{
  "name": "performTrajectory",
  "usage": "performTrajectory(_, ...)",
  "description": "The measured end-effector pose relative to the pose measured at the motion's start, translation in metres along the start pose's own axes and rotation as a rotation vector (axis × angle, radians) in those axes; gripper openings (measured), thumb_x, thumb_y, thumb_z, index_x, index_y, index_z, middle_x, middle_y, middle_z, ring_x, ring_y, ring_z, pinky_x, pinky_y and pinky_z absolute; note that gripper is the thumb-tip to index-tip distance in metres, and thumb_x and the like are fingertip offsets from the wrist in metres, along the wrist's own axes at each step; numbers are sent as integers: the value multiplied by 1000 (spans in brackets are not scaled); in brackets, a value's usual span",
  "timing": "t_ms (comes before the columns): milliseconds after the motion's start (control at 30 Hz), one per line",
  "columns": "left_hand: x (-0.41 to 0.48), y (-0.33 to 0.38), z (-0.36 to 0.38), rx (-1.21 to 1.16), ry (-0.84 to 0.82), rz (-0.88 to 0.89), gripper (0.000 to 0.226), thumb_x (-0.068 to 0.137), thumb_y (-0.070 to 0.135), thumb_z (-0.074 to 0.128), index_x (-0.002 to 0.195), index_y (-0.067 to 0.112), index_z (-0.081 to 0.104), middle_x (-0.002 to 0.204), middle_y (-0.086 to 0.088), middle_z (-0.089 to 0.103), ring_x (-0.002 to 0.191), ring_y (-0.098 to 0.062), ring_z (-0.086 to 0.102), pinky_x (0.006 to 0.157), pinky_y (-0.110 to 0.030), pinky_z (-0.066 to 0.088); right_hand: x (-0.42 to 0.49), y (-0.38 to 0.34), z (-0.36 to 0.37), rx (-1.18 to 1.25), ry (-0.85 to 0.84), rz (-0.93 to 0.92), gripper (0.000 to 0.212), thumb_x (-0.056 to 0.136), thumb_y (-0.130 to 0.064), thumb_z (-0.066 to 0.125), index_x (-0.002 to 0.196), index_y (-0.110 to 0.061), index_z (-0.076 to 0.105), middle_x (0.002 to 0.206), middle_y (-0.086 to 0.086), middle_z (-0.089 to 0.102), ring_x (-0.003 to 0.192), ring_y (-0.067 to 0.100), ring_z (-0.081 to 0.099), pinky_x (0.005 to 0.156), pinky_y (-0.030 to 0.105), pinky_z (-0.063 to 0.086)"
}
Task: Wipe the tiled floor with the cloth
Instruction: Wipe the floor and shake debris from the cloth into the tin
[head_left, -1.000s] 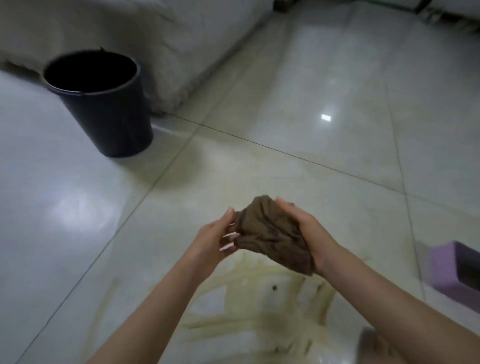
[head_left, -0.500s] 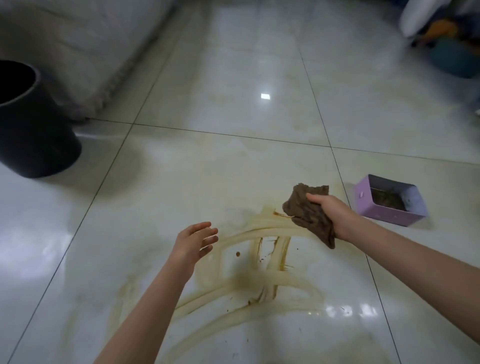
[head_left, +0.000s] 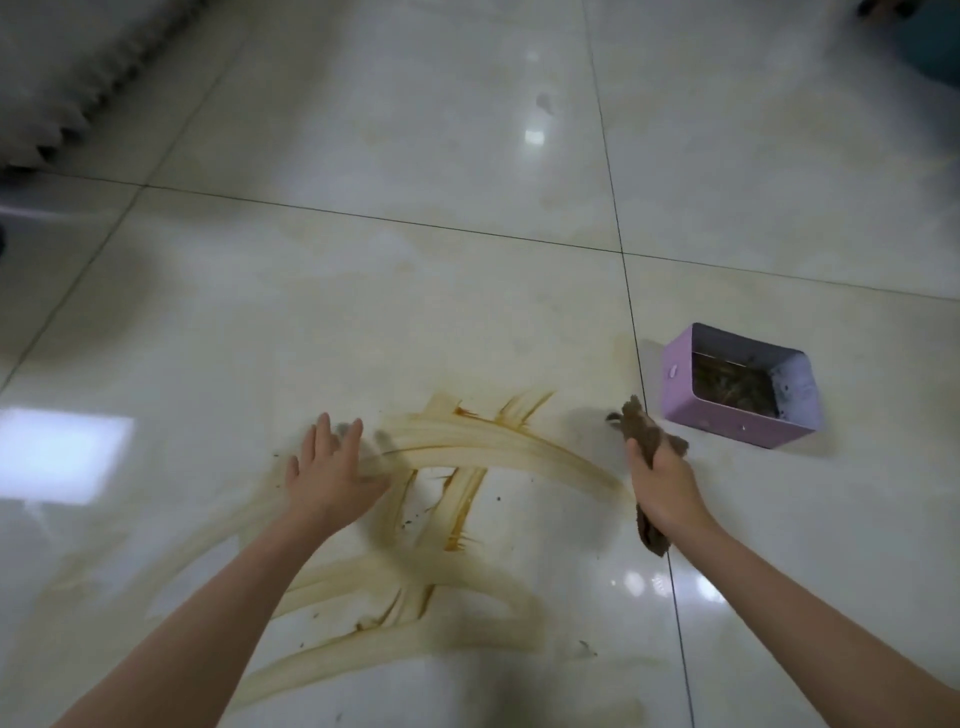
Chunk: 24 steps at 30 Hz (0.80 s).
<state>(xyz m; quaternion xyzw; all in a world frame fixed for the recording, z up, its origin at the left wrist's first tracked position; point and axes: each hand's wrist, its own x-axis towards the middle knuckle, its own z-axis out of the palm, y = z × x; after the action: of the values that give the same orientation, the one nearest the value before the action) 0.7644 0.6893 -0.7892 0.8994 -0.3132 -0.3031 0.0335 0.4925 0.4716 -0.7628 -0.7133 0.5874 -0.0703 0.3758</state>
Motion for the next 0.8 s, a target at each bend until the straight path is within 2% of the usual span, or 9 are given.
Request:
performTrajectory(67,7,6,9,88,-55,-30,100,80,81,35,152,30,-13,156,-9,-29,145,-28,-23,117,-52,-3,9,21,7,-255,-175,-68,60,101,-47,36,154,-28,16,162,5,13,147,25,16,118,45,14)
performTrajectory(100,10,9,13,114,-84,-43,106,74,88,26,150,30,-19,154,-10,-34,143,-29,-28,116,-53,-6,14,31,13,-418,-244,-95,63,99,-57,29,154,-35,8,163,-2,-3,150,20,-4,118,50,-2)
performTrajectory(167,17,15,19,139,-157,-72,118,58,96,9,147,28,-28,149,-9,-42,140,-30,-34,115,-56,-8,25,51,25,-619,-257,-167,66,92,-69,13,151,-43,0,161,-7,-14,147,15,-19,113,56,-13)
performTrajectory(233,21,16,24,134,-207,-78,124,46,100,-1,139,28,-39,135,-6,-57,132,-29,-45,113,-57,-13,32,59,34,-682,-124,-251,66,91,-70,1,151,-42,-2,163,-5,-8,148,15,-17,114,58,-12)
performTrajectory(300,23,14,28,125,-241,-67,123,39,104,-5,128,31,-51,121,-3,-67,118,-27,-57,110,-58,-19,38,53,48,-678,22,-272,72,91,-67,1,153,-31,7,163,2,7,150,20,-2,116,59,-3)
performTrajectory(400,22,12,29,150,-276,-53,130,30,107,-2,120,30,-58,122,-5,-67,113,-27,-62,105,-58,-24,46,12,84,-597,88,-294,78,94,-62,3,154,-13,17,160,10,17,149,26,13,116,58,13)
performTrajectory(567,23,14,27,177,-307,-57,138,29,108,7,122,28,-57,126,-7,-65,115,-26,-62,104,-59,-24,47,-57,158,-571,-27,-473,66,97,-52,-4,151,-15,-9,161,3,-9,148,18,-15,119,49,-9)
performTrajectory(700,23,17,24,188,-339,-77,142,25,108,7,120,25,-57,124,-9,-66,113,-28,-62,105,-61,-23,30,-100,205,-616,-200,-765,61,99,-41,5,154,-16,-1,162,1,-6,149,15,-9,119,53,2)
performTrajectory(800,24,19,20,178,-353,-95,143,23,108,7,117,23,-58,122,-9,-67,111,-28,-63,104,-60,-25,51,-119,212,-693,-366,-1061,56,103,-37,17,156,-22,4,163,-4,0,149,10,-7,120,49,1)
